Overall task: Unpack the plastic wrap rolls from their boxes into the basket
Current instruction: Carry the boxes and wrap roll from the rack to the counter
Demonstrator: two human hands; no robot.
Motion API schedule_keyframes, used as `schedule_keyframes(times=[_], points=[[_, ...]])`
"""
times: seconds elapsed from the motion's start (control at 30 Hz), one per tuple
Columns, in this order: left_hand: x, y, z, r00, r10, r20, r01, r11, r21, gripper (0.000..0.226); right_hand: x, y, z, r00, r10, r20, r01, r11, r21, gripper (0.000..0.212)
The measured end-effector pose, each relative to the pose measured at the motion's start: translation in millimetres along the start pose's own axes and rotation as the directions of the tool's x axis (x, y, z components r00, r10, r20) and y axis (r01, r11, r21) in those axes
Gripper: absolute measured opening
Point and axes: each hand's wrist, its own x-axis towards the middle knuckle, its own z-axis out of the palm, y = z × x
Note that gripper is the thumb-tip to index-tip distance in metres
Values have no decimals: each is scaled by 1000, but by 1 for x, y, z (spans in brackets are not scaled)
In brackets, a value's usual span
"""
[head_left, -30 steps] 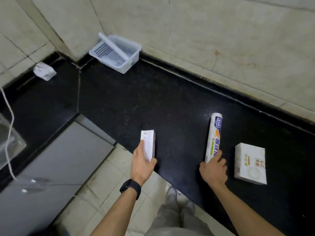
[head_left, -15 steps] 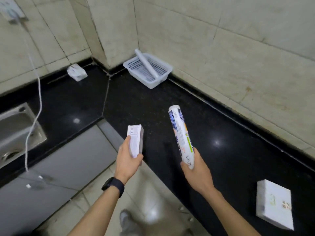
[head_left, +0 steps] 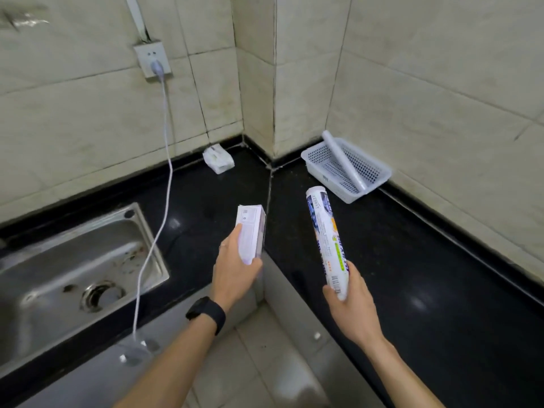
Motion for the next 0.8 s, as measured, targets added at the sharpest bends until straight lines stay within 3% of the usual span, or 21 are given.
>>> schedule_keyframes(times=[0.53, 0.8], points=[[189, -26, 25, 980, -140, 138, 134, 990, 50, 79, 176, -47, 81, 994, 19, 107, -10, 997, -80, 80], [257, -49, 58, 915, -291, 279, 262, 955, 139, 82, 250, -56, 124, 971, 151, 185, -127, 982, -137, 82]])
